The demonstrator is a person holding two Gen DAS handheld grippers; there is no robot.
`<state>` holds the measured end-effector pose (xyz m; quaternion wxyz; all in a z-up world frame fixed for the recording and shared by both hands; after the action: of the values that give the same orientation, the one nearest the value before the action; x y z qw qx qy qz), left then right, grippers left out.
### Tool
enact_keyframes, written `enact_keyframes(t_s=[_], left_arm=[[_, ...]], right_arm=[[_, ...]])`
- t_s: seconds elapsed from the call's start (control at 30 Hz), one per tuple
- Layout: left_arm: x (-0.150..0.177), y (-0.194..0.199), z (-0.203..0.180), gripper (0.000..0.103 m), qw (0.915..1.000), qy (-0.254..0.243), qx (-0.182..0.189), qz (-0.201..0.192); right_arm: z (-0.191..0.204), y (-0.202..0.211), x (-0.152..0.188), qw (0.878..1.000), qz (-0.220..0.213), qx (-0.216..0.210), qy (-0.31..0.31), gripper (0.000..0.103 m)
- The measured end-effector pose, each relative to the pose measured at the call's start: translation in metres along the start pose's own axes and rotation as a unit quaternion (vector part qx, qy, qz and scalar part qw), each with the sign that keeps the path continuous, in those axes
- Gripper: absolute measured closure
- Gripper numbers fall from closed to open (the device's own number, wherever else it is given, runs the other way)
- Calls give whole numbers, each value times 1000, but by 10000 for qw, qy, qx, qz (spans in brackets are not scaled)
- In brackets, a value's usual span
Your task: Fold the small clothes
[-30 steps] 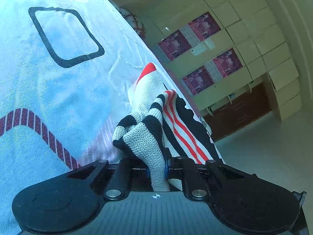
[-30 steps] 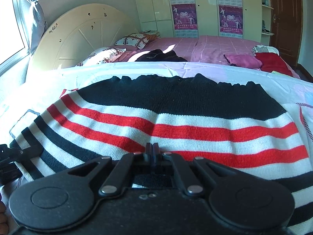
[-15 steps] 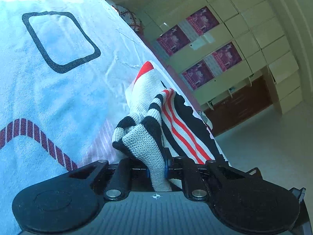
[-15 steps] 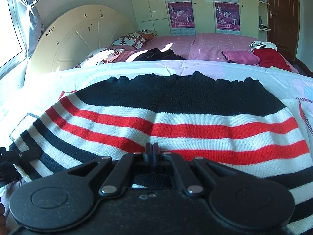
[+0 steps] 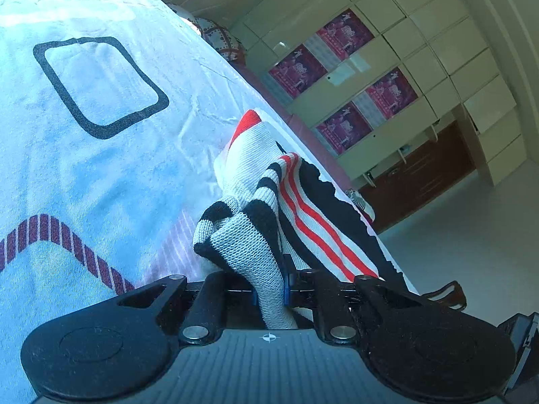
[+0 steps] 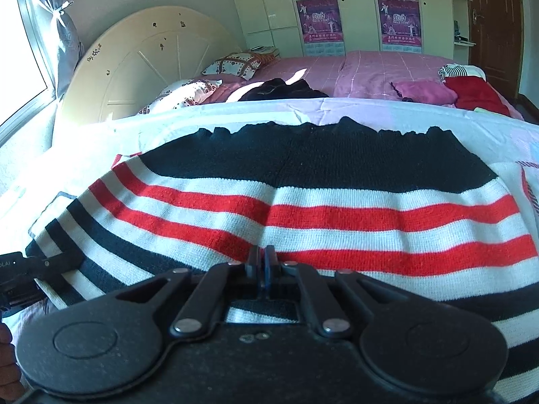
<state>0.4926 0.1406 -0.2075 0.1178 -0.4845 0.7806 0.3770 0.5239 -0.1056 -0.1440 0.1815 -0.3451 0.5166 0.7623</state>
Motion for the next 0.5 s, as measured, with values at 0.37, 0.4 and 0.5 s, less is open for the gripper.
enact_keyframes(t_s=[0.37, 0.4, 0.5], left_arm=[[-27, 23, -90, 91, 9941, -1054, 244, -58], [-29, 24, -104, 91, 9919, -1248, 233, -60], [-25, 24, -145, 91, 9826, -1838, 252, -36]], right_arm=[[-12, 2, 4, 9983, -220, -453, -305, 102], [-18, 7, 2, 9968, -218, -578, -511, 103], [-43, 46, -4, 9896, -731, -713, -1015, 98]])
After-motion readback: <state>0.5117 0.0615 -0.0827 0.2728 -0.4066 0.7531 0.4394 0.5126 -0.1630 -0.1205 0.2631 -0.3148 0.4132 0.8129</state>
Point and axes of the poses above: each gripper's, at about its wrist camera, not at the fingertips, and y roughly against the way its jaws point, z to its left, x to its underside, the point moved 8 cm from there along -y, roughly the way its jaws point, and after that the axes turned 1 degree about -x, right-handed, at the moved point
